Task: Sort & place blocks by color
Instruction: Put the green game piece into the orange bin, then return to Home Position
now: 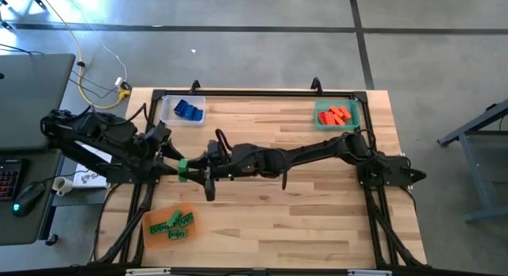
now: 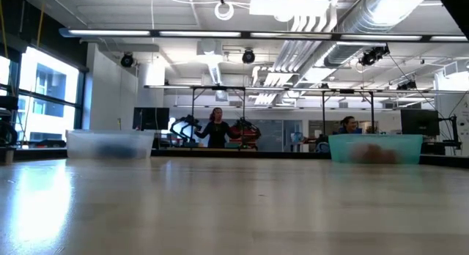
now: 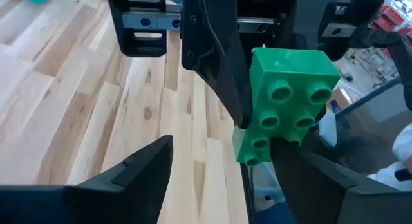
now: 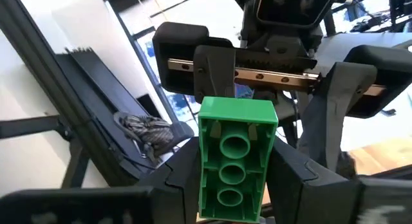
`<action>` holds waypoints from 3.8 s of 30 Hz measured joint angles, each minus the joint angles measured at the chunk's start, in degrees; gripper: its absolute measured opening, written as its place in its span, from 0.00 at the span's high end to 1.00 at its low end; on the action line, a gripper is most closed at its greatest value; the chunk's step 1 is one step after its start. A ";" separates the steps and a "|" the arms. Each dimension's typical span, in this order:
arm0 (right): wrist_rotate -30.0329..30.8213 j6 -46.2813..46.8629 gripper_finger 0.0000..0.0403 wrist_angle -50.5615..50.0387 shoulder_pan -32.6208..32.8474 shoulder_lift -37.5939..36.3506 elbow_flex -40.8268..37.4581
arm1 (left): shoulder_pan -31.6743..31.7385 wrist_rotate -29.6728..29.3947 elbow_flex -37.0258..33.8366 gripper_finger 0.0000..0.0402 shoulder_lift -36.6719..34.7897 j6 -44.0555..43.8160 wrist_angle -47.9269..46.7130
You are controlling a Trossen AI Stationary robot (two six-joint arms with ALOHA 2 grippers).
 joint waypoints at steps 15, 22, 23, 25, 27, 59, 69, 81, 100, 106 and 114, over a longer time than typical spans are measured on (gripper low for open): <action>2.64 0.45 0.73 -0.59 -0.23 0.34 1.00 | 0.03 0.00 0.04 0.37 -7.38 -1.17 0.26; 2.75 1.10 0.73 -0.20 -0.89 0.33 1.00 | 0.03 -0.18 0.07 0.37 -3.07 0.48 0.87; 3.11 1.15 0.73 -0.08 -0.89 0.33 1.00 | 0.03 -0.15 0.07 0.37 -2.46 0.95 1.18; 3.72 1.75 0.73 0.00 -0.98 0.33 1.00 | 0.03 -0.11 0.07 0.37 -1.10 1.84 3.05; 3.54 2.14 0.73 0.25 -1.00 0.33 1.00 | 0.03 -0.38 0.07 0.37 -0.05 2.35 4.40; 0.64 3.14 0.51 -4.53 -1.43 -3.24 1.06 | -5.96 2.44 -1.82 0.73 -0.36 -4.76 -14.22; 2.29 0.51 0.51 -9.36 -2.47 -7.73 1.15 | -22.02 3.54 -18.80 0.73 -0.38 -17.41 -4.02; 4.64 0.01 0.51 -14.38 -3.62 -9.40 1.02 | -33.99 2.57 -28.65 0.72 4.05 -26.17 9.48; 4.25 -3.44 0.51 -25.16 -3.40 -15.90 0.95 | -35.89 5.93 -30.83 0.41 11.21 -29.66 22.83; 8.44 -12.07 0.51 -39.42 -1.78 -21.61 0.95 | -32.86 -8.04 -29.86 0.42 9.72 -13.51 40.02; 22.08 -12.96 0.51 -61.27 -0.89 -26.65 0.89 | -12.19 -6.91 -29.90 0.42 9.04 -2.80 42.08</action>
